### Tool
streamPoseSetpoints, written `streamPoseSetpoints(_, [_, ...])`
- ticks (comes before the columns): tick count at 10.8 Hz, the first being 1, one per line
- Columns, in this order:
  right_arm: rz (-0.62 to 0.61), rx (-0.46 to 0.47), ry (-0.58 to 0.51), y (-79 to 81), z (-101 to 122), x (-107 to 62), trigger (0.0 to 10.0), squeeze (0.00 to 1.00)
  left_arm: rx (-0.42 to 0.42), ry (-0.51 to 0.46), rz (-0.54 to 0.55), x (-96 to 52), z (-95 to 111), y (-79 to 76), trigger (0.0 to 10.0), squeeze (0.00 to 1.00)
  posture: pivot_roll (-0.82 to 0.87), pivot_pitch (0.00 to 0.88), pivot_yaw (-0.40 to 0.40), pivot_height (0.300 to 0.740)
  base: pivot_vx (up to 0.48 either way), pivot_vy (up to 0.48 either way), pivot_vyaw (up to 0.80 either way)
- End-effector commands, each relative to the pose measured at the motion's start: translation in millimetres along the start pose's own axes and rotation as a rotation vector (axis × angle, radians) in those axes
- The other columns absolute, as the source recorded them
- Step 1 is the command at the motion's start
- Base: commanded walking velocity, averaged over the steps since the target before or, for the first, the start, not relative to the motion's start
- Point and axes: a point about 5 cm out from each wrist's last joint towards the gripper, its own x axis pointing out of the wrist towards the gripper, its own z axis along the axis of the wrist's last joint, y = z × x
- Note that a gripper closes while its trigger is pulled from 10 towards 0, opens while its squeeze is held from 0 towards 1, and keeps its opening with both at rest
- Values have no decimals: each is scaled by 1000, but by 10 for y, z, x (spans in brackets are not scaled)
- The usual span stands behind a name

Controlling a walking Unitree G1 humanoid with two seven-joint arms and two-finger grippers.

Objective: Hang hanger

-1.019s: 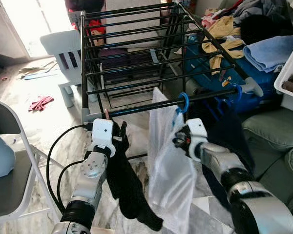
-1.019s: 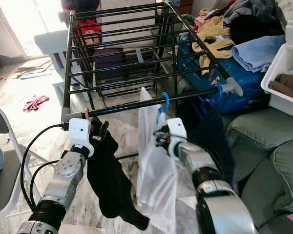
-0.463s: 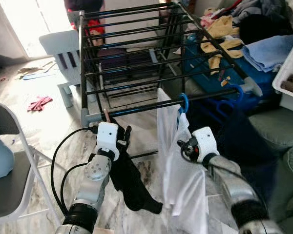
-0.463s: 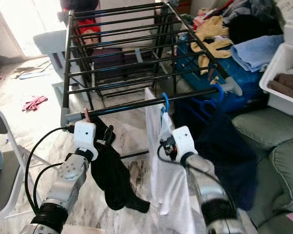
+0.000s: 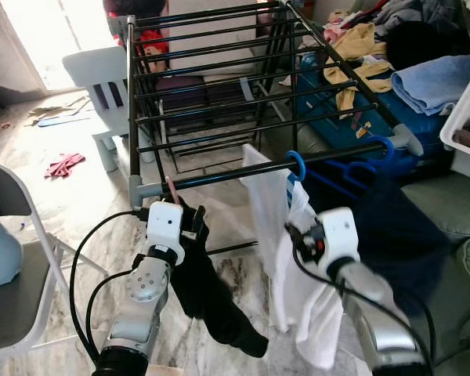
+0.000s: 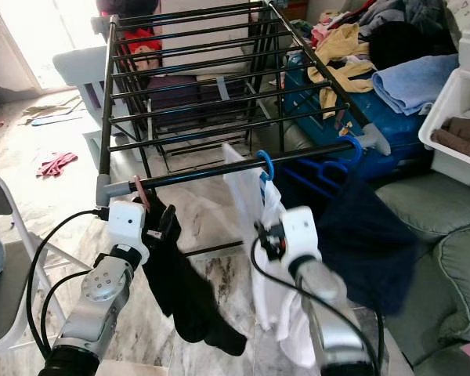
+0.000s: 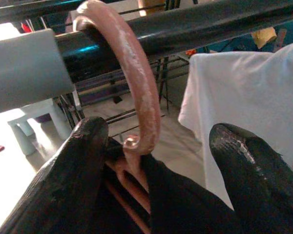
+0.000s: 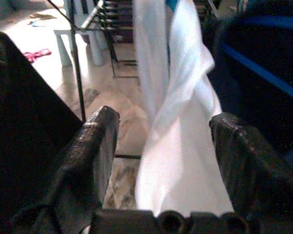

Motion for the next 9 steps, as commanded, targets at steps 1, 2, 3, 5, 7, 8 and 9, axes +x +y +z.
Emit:
streamPoseSetpoints(1, [-2,0,-26,6,82,0,10000,1000,17,11,0,-19,-3,-4,10000,0,-158,0,56,740,0,0,0])
streamPoseSetpoints(2, [-9,4,-27,-13,109,20,10000,1000,17,9,-15,-13,12,-59,10000,0,-157,0,55,740,0,0,0])
streamPoseSetpoints(3, [-13,2,-26,-23,120,25,10000,1000,14,10,-19,-12,21,-72,10000,0,-157,0,55,740,0,0,0])
streamPoseSetpoints(5, [-14,13,-20,-31,126,30,10000,1000,12,12,-21,-8,30,-85,10000,0,-155,0,48,740,-146,0,0])
streamPoseSetpoints(7, [4,11,-15,9,119,39,10000,1000,11,12,-14,-1,34,-80,10000,0,-155,0,44,740,-324,0,0])
streamPoseSetpoints(8, [9,14,-17,15,128,48,10000,1000,10,14,-13,-1,34,-80,10000,0,-156,0,45,740,-330,0,0])
streamPoseSetpoints(9, [6,16,-16,12,134,56,10000,1000,9,16,-14,-5,32,-84,10000,0,-156,0,45,740,-341,0,0])
